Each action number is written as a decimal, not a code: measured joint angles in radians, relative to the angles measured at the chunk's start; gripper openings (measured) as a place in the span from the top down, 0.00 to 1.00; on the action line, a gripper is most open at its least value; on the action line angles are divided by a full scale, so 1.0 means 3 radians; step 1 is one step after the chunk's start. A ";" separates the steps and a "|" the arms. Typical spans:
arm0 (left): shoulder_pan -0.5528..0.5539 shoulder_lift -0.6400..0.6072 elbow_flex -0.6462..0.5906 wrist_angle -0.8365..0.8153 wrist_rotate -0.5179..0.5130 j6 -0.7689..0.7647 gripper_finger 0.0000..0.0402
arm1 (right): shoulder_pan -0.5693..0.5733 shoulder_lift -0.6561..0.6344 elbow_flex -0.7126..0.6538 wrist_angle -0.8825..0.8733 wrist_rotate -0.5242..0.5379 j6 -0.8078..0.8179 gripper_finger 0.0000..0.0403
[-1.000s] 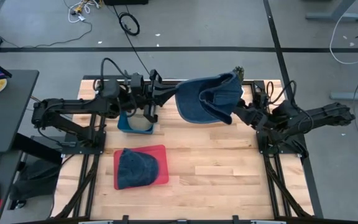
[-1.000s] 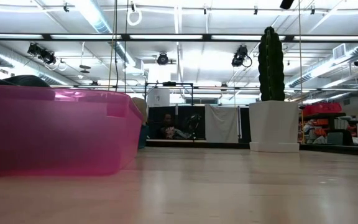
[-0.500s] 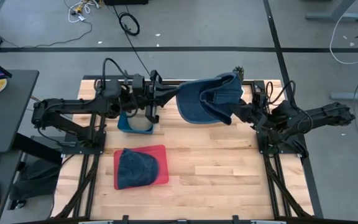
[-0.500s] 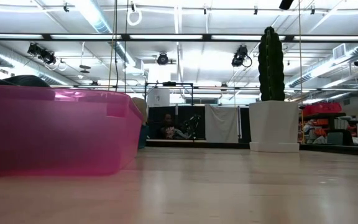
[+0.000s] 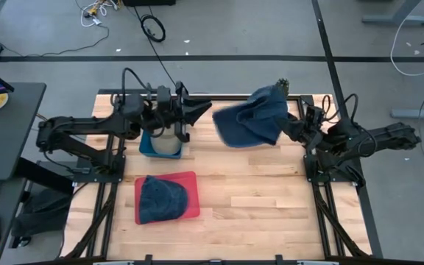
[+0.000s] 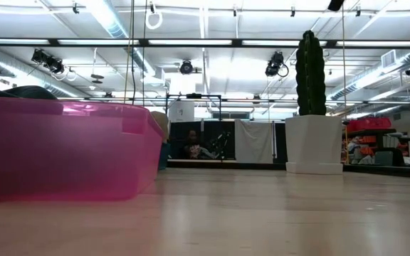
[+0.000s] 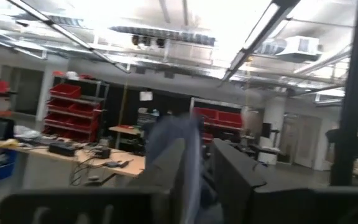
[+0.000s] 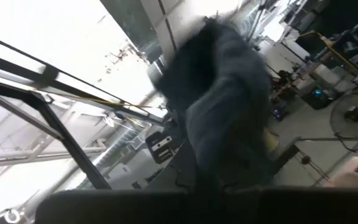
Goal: Pick & Place hat
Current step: Put the blue cap into the pink bin
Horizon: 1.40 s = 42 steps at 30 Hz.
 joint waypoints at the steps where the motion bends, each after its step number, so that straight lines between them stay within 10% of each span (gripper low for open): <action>1: 0.0001 -0.0007 0.0001 -0.0036 -0.0044 0.0000 0.77 | 0.0000 -0.0041 0.0000 -0.0057 0.0023 -0.0007 1.00; 9: 0.0000 -0.0036 -0.0002 -0.0417 -0.0362 -0.0488 0.56 | 0.0000 -0.0277 -0.0001 -0.0291 0.0140 -0.0026 1.00; 20: 0.0117 -0.0019 -0.0001 -0.0827 -0.0438 -0.3467 0.51 | 0.0001 -0.0070 -0.0001 -0.0551 0.0331 0.0045 1.00; 42: 0.0117 0.0080 0.0001 -0.1820 -0.0128 -0.5191 0.51 | 0.0000 0.1132 0.0866 -0.1884 0.0287 -0.0505 1.00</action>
